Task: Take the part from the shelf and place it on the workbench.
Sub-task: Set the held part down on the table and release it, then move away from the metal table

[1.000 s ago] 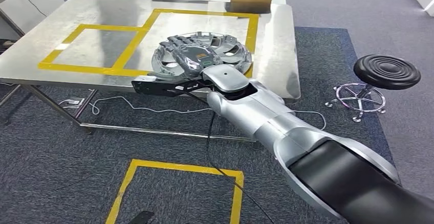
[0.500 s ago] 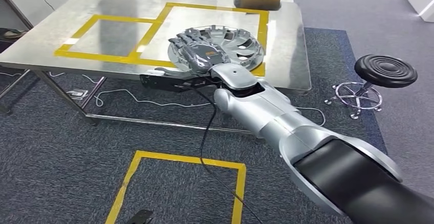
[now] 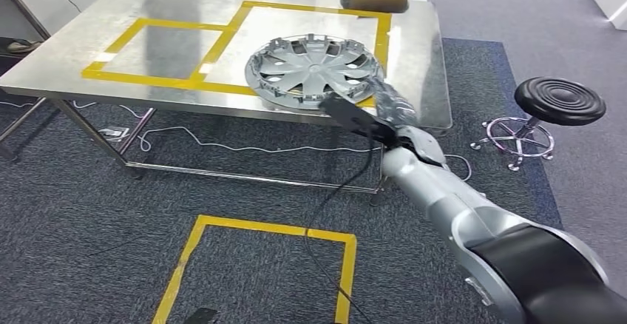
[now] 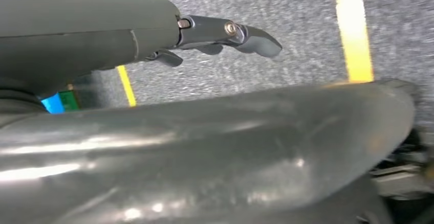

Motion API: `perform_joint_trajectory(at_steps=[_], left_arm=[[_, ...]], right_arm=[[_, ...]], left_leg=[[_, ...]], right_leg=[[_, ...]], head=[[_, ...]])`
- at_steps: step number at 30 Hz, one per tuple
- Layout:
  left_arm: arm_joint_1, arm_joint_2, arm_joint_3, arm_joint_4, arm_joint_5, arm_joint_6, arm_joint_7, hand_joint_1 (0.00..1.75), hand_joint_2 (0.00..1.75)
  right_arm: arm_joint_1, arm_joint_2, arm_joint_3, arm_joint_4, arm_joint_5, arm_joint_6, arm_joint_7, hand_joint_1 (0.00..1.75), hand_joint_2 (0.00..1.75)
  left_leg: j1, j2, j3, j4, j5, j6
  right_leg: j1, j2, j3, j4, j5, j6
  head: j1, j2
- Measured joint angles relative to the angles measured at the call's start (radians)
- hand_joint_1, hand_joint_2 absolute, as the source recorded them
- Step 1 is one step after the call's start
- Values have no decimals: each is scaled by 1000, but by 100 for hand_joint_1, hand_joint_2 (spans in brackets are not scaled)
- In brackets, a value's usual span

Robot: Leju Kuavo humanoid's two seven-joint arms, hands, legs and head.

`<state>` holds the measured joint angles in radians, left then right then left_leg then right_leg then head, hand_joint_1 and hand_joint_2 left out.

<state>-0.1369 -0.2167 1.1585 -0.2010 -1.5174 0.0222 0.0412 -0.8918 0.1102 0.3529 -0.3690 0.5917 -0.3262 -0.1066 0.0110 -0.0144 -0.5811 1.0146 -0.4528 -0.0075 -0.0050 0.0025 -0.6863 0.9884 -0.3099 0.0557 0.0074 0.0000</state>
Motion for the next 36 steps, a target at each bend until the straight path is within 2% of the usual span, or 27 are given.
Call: perform_joint_trajectory(at_steps=[3,5,7,15,18,25,27,29,30,31,34,35,36], left_arm=[[11,0,3,0,0,3,0,0,0],[14,1,5,0,0,3,0,0,0],[13,2,6,0,0,5,0,0,0],[16,9,23,0,9,15,12,0,0],[13,12,25,0,9,16,14,0,0],[14,16,26,0,6,19,19,0,0],[14,17,26,0,0,19,20,0,0],[13,18,25,0,-5,18,21,0,0],[13,18,25,0,-7,18,21,0,0],[12,18,25,0,-9,17,21,0,0],[14,19,25,0,-12,17,21,0,0],[15,19,25,0,-12,17,21,0,0],[15,19,25,0,-13,17,21,0,0]], right_arm=[[207,-74,-143,44,-108,-29,-35,0,0],[336,-93,-214,66,-138,-36,-56,0,0],[412,-100,-257,80,-164,-30,-54,0,0],[685,-81,-435,137,-279,70,105,0,0],[746,-67,-467,149,-284,67,127,0,0],[780,-48,-504,164,-280,68,182,0,0],[789,-43,-507,167,-265,66,190,0,0],[791,-37,-508,169,-244,68,199,0,0],[790,-36,-507,169,-235,69,205,0,0],[788,-35,-507,169,-228,69,209,0,0],[786,-32,-505,169,-211,67,219,0,0],[786,-31,-504,169,-206,67,222,0,0],[786,-30,-502,169,-201,66,224,0,0]], left_leg=[[3,-3,3,0,-4,0],[5,-2,-3,-1,-6,-1],[3,4,-6,-1,-7,-3],[6,0,-3,-4,-10,-8],[6,2,-2,-4,-11,-9],[5,2,-2,-4,-8,-10],[2,2,-2,-4,-8,-4],[2,2,7,-21,5,7],[4,1,12,-33,14,12],[5,0,17,-43,22,15],[6,-8,16,-49,30,14],[7,-13,15,-49,31,11],[9,-19,12,-49,33,6]], right_leg=[[3,-3,5,0,-6,2],[2,-3,0,2,-5,2],[1,4,-9,3,-4,1],[4,1,-7,8,-13,-3],[4,3,-8,9,-13,-5],[4,4,-8,9,-14,-8],[1,3,-5,4,-8,-2],[-3,2,-4,-1,-5,7],[-4,2,-8,11,-20,9],[-5,2,-20,46,-50,10],[-10,3,-76,236,-169,15],[-13,2,-80,272,-187,18],[-17,3,-66,272,-189,22]], head=[[1,0],[1,0],[0,0],[0,0],[0,0],[0,0],[0,0],[0,0],[2,0],[3,0],[5,0],[4,0],[4,0]])
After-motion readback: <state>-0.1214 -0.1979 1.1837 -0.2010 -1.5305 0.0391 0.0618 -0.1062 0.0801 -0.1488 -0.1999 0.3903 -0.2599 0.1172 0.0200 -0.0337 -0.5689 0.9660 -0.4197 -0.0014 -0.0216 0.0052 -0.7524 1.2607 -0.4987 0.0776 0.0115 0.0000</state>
